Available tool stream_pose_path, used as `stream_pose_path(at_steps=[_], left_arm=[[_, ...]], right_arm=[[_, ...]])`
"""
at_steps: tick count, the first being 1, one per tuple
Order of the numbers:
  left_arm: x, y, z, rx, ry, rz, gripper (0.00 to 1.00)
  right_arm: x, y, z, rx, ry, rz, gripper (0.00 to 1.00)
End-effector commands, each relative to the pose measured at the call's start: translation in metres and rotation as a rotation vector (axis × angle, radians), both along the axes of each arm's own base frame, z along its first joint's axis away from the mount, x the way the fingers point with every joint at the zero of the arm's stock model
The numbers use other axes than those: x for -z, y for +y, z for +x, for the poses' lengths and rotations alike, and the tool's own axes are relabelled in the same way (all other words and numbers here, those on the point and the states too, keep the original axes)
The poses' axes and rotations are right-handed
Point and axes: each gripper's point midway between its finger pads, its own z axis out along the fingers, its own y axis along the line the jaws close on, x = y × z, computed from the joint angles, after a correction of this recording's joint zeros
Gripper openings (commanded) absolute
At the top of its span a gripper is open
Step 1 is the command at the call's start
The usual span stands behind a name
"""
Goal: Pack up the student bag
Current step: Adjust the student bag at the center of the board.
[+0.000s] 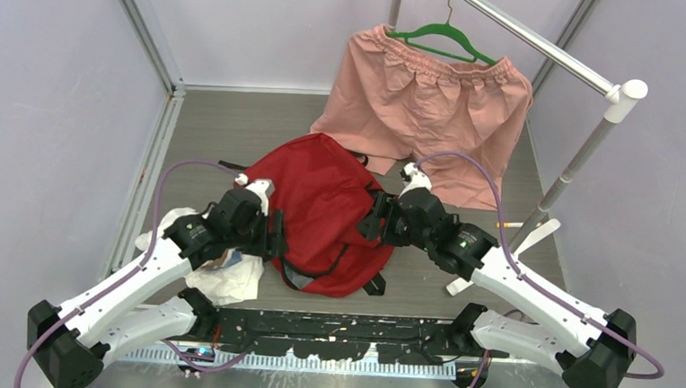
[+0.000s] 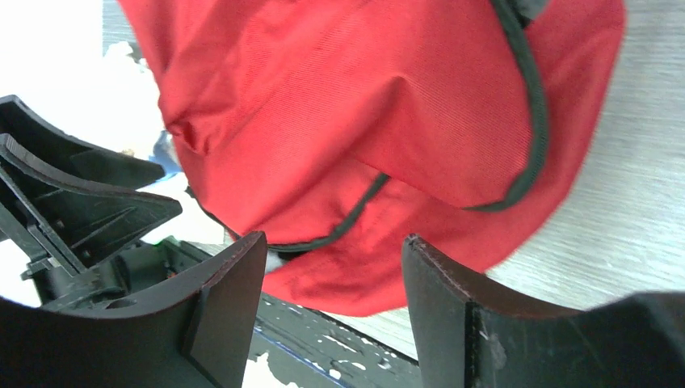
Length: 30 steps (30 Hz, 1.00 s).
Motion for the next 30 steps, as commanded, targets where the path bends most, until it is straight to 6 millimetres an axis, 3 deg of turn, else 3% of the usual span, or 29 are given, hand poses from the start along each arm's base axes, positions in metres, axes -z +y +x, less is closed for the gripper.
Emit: stream_pose_path(at_steps=[1, 7, 12, 16, 20, 24, 30], left_arm=[[0.017, 0.023, -0.004, -0.057, 0.037, 0.112, 0.64], [0.039, 0.02, -0.007, -0.059, 0.133, 0.166, 0.6], [0.045, 0.008, -0.014, -0.039, 0.175, 0.112, 0.51], [0.031, 0.005, -0.015, -0.066, 0.139, 0.048, 0.2], [0.018, 0.002, -0.02, -0.061, 0.12, -0.009, 0.0], [0.018, -0.002, -0.031, -0.038, 0.154, -0.046, 0.0], [0.02, -0.006, -0.041, -0.037, 0.183, -0.085, 0.0]], right_arm=[[0.005, -0.025, -0.003, 0.071, 0.009, -0.07, 0.68], [0.004, -0.024, -0.006, 0.064, 0.023, -0.063, 0.7], [0.003, -0.025, -0.008, 0.068, 0.027, -0.051, 0.7], [0.001, -0.024, -0.009, 0.066, 0.031, -0.047, 0.7], [0.0, -0.018, -0.01, 0.029, 0.045, -0.051, 0.7], [0.016, -0.016, -0.012, -0.003, 0.083, -0.109, 0.73], [0.05, -0.05, 0.006, 0.082, 0.203, -0.182, 0.86]])
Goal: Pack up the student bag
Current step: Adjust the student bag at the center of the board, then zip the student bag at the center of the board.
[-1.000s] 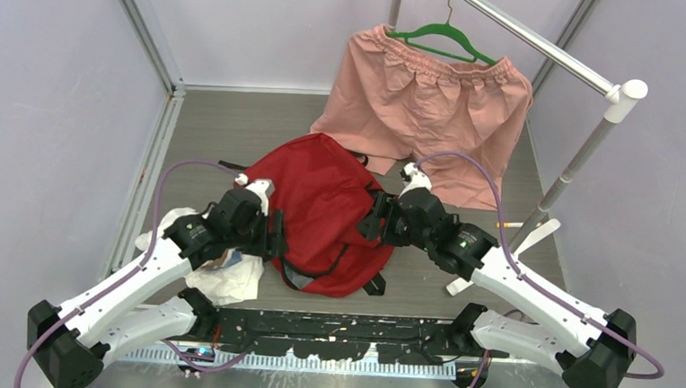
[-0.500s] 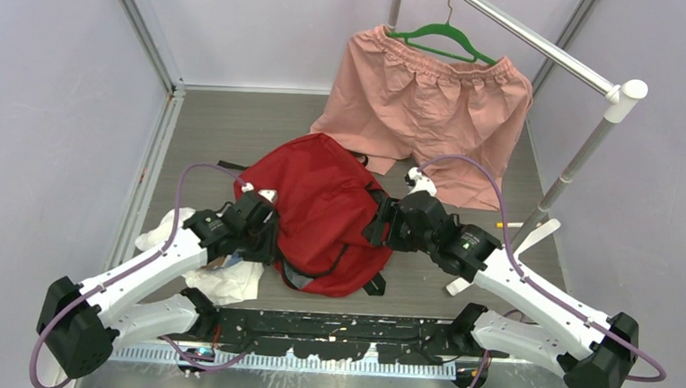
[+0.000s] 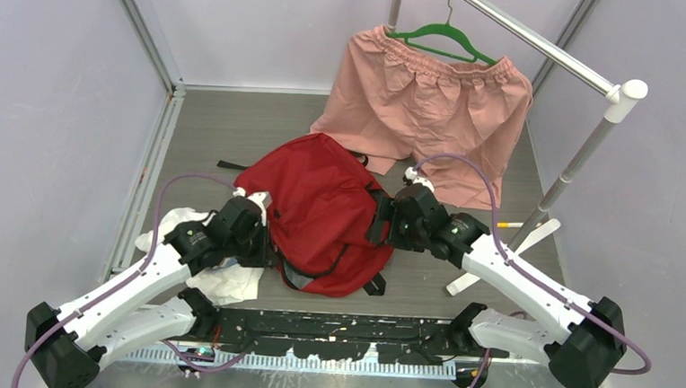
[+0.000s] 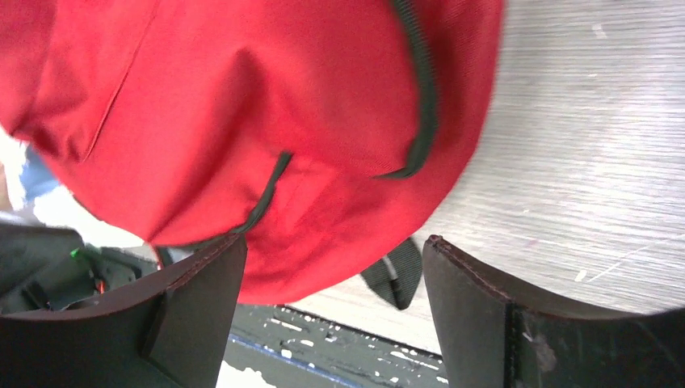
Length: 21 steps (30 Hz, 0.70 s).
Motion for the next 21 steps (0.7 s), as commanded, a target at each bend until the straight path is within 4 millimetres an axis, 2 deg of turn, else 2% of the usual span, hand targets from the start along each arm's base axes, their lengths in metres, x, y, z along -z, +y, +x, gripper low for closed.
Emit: stream_pose_path(at_steps=[1, 6, 9, 15, 17, 19, 21], left_arm=[[-0.005, -0.007, -0.007, 0.001, 0.004, -0.06, 0.0], [-0.012, -0.005, -0.005, -0.005, -0.042, -0.074, 0.0], [-0.014, -0.005, -0.004, 0.0, -0.052, -0.075, 0.0], [-0.014, -0.006, -0.005, 0.01, -0.049, -0.078, 0.0], [-0.015, -0.005, -0.005, 0.006, -0.055, -0.077, 0.0], [-0.016, -0.003, -0.005, 0.002, -0.067, -0.08, 0.0], [-0.019, 0.0, -0.006, -0.005, -0.079, -0.08, 0.0]], right_arm=[[0.005, -0.015, 0.015, 0.042, 0.056, 0.033, 0.87], [0.023, 0.002, 0.017, 0.016, 0.127, 0.135, 0.86], [0.029, 0.014, 0.02, -0.005, 0.131, 0.187, 0.81], [0.047, 0.024, 0.035, -0.006, 0.118, 0.2, 0.69], [0.051, 0.027, 0.04, -0.006, 0.106, 0.201, 0.54], [0.042, 0.028, 0.045, -0.01, 0.077, 0.206, 0.33], [0.027, 0.028, 0.05, -0.011, 0.039, 0.213, 0.08]])
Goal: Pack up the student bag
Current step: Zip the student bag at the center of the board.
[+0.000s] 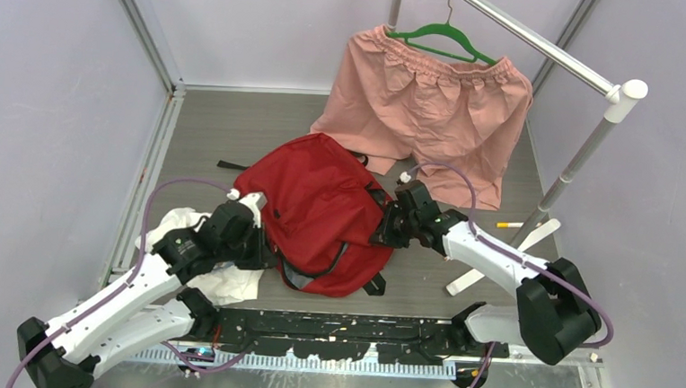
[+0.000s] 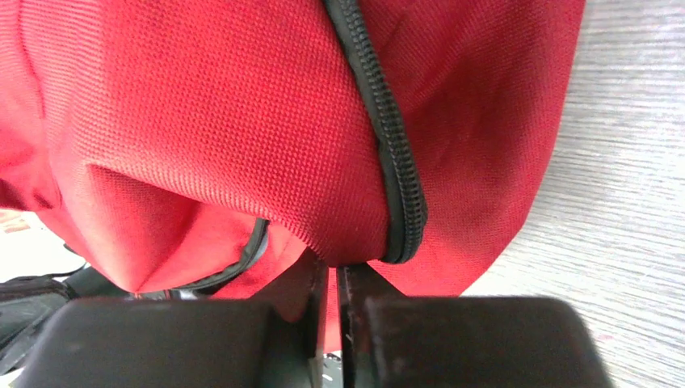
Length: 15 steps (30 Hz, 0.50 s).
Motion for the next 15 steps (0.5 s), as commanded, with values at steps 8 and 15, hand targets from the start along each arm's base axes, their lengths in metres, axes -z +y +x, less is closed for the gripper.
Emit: stream_pose_path(at_steps=[8, 15], left_arm=[[-0.014, 0.01, 0.004, -0.039, -0.085, -0.009, 0.0], [-0.004, 0.016, 0.01, -0.063, -0.094, 0.036, 0.52]], right_arm=[[-0.154, 0.034, 0.024, -0.104, -0.307, 0.239, 0.01], [-0.218, 0.047, 0.022, -0.157, -0.395, 0.357, 0.01]])
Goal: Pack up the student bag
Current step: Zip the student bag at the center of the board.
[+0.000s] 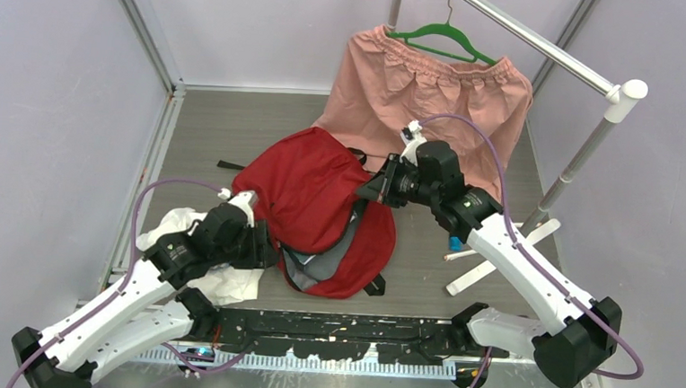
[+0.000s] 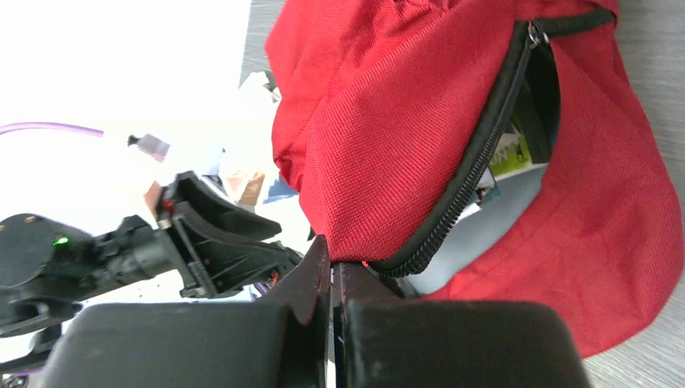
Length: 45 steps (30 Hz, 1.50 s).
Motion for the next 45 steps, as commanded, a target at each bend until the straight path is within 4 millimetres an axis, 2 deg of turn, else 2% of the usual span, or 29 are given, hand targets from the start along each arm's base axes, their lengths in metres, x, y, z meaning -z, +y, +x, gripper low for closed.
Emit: stream_pose_path(at_steps=[1, 4, 7, 9, 11, 17, 18, 20, 21, 24, 27, 29, 31, 34, 40, 45], left_arm=[[0.006, 0.0, 0.005, -0.011, -0.013, 0.014, 0.55], [0.013, -0.001, 0.007, -0.004, -0.008, 0.034, 0.58], [0.017, 0.0, 0.018, -0.02, -0.053, 0.054, 0.56], [0.02, -0.004, 0.026, -0.019, -0.092, 0.045, 0.51], [0.025, -0.007, 0.029, -0.016, -0.098, 0.035, 0.38], [0.026, -0.021, 0.026, 0.021, -0.065, -0.009, 0.29], [0.025, -0.022, 0.025, 0.023, -0.065, -0.019, 0.32], [0.025, -0.025, 0.024, 0.03, -0.062, -0.034, 0.46], [0.026, -0.025, 0.024, 0.03, -0.057, -0.034, 0.5], [0.031, -0.024, 0.023, 0.029, -0.045, -0.027, 0.5], [0.035, -0.025, 0.024, 0.025, -0.046, -0.027, 0.36], [0.034, -0.024, 0.026, 0.012, -0.053, -0.028, 0.15], [0.031, -0.023, 0.026, 0.003, -0.054, -0.03, 0.01], [0.026, -0.024, 0.02, 0.008, -0.031, -0.04, 0.0], [0.017, -0.046, -0.014, 0.09, 0.075, -0.163, 0.0], [0.003, -0.071, -0.039, 0.181, 0.046, -0.202, 0.0]], right_arm=[[-0.045, 0.009, -0.006, -0.063, -0.081, 0.086, 0.01], [-0.047, 0.01, -0.005, -0.064, -0.08, 0.089, 0.01], [-0.044, 0.01, -0.004, -0.061, -0.077, 0.087, 0.01], [-0.042, 0.01, -0.003, -0.056, -0.074, 0.083, 0.01], [-0.042, 0.01, -0.003, -0.057, -0.072, 0.082, 0.01], [-0.039, 0.009, -0.003, -0.053, -0.067, 0.076, 0.01], [-0.039, 0.008, -0.004, -0.052, -0.066, 0.076, 0.01], [-0.038, 0.008, -0.004, -0.051, -0.065, 0.078, 0.01], [-0.038, 0.009, -0.004, -0.05, -0.065, 0.079, 0.01], [-0.038, 0.009, -0.004, -0.048, -0.061, 0.086, 0.01], [-0.037, 0.01, -0.005, -0.048, -0.055, 0.093, 0.01], [-0.036, 0.009, -0.005, -0.046, -0.052, 0.094, 0.01], [-0.036, 0.009, -0.006, -0.044, -0.051, 0.095, 0.01], [-0.035, 0.008, -0.006, -0.039, -0.046, 0.096, 0.01], [-0.025, 0.009, -0.005, -0.029, -0.014, 0.097, 0.01], [-0.001, 0.009, 0.001, -0.005, 0.025, 0.062, 0.01]])
